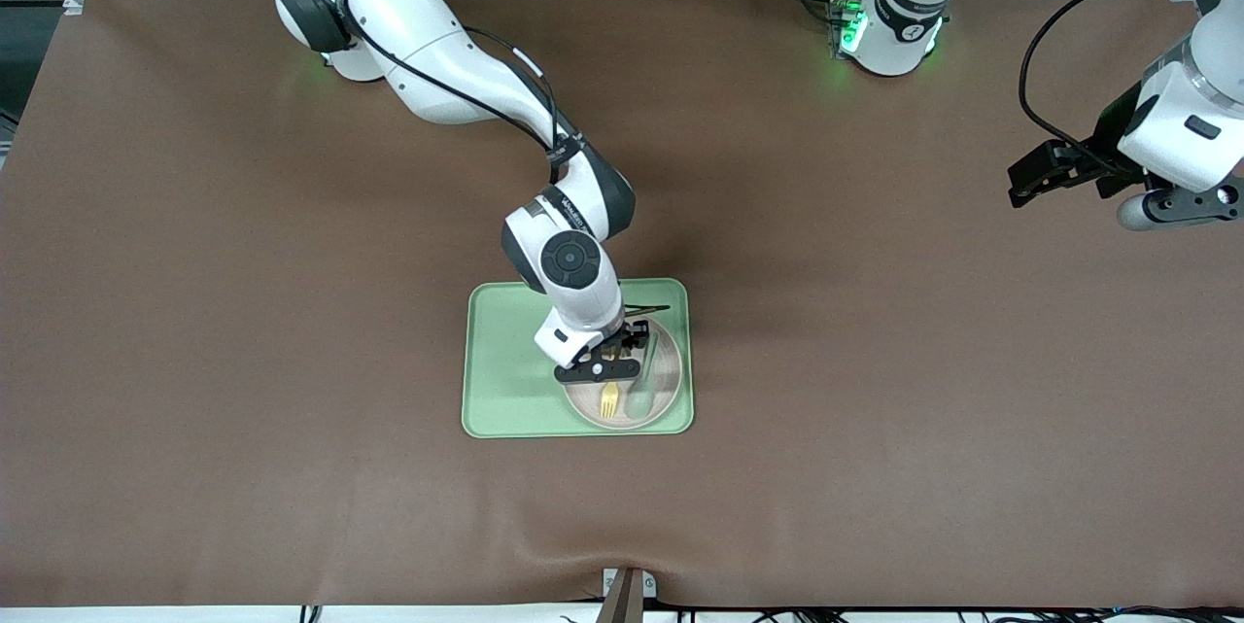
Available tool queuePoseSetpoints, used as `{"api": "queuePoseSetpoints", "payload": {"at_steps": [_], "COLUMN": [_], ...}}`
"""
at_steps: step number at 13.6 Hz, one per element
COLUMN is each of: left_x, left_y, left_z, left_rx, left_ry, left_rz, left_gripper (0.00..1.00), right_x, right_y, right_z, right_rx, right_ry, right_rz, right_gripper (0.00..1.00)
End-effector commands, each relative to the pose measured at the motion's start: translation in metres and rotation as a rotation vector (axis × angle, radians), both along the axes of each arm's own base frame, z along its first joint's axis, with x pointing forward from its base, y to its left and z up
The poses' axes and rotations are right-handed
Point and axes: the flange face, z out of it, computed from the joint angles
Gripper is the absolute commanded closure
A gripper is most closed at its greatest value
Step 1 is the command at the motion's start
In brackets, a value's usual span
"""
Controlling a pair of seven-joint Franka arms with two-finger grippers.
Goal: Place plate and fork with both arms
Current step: 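Lower the right gripper and grasp the yellow fork's handle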
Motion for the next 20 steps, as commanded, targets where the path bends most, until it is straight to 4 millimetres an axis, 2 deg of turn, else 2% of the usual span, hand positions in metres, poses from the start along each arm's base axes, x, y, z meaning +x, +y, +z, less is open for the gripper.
{"api": "queuePoseSetpoints", "payload": {"at_steps": [1, 2, 4, 5, 6, 8, 16, 18, 20], "left_x": [-0.002, -0.002, -0.002, -0.002, -0.002, -0.002, -0.001, -0.001, -0.001], "left_y": [0.003, 0.002, 0.0, 0.0, 0.0, 0.001, 0.001, 0.002, 0.004], "left_z": [0.006, 0.006, 0.005, 0.005, 0.005, 0.005, 0.004, 0.004, 0.003], "left_rx": [-0.004, -0.006, -0.006, -0.006, -0.006, -0.006, -0.005, -0.004, 0.0], "left_ry": [-0.011, -0.013, -0.011, -0.011, -0.011, -0.011, -0.01, -0.008, -0.007], "left_rz": [-0.02, -0.021, -0.025, -0.025, -0.025, -0.023, -0.023, -0.021, -0.021], "left_gripper": [0.0, 0.0, 0.0, 0.0, 0.0, 0.0, 0.0, 0.0, 0.0], "right_x": [-0.003, -0.003, -0.006, -0.006, -0.007, -0.006, 0.003, 0.006, 0.014], "right_y": [0.004, 0.005, 0.008, 0.009, 0.008, 0.008, 0.003, 0.003, -0.007], "right_z": [-0.006, -0.009, -0.012, -0.012, -0.013, -0.013, 0.007, 0.024, 0.035], "right_rx": [-0.014, -0.017, -0.02, -0.019, -0.021, -0.019, -0.005, 0.014, 0.011], "right_ry": [-0.013, -0.014, -0.018, -0.017, -0.017, -0.015, -0.015, -0.025, -0.005], "right_rz": [-0.01, -0.007, 0.0, 0.001, 0.002, -0.001, -0.033, -0.067, -0.087], "right_gripper": [0.43, 0.49, 0.67, 0.7, 0.81, 0.87, 0.95, 0.97, 0.98]}}
